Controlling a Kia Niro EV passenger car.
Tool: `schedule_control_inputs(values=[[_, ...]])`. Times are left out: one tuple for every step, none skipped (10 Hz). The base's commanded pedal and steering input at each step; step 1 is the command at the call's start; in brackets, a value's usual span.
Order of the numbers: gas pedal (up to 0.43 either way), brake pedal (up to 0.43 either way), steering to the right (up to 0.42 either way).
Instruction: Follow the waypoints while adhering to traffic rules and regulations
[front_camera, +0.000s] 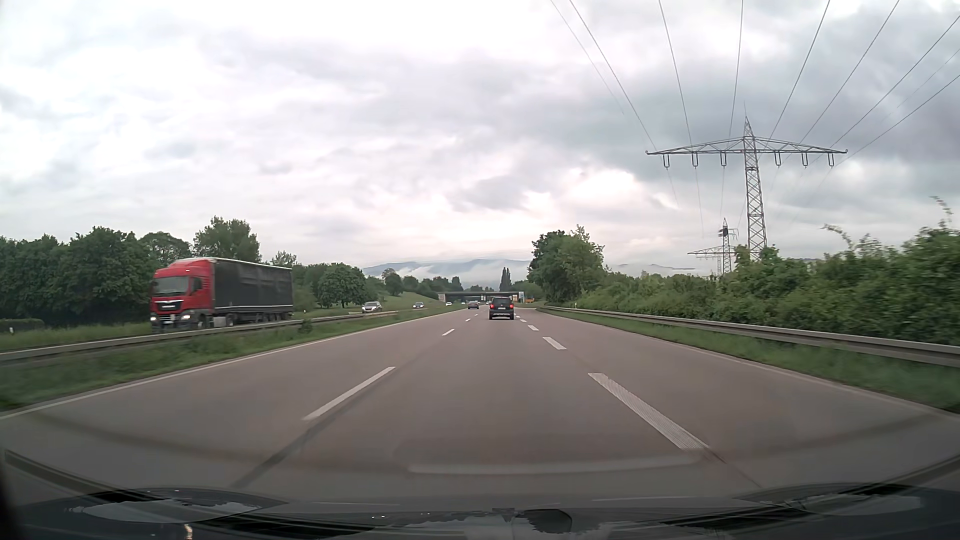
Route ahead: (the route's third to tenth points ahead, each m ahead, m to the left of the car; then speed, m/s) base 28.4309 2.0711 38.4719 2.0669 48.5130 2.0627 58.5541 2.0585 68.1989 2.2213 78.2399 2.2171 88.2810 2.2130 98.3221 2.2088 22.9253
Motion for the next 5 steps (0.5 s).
schedule_control_inputs(values=[[0.150, 0.000, 0.000], [0.150, 0.000, 0.000], [0.150, 0.000, 0.000], [0.150, 0.000, 0.000], [0.150, 0.000, 0.000]])
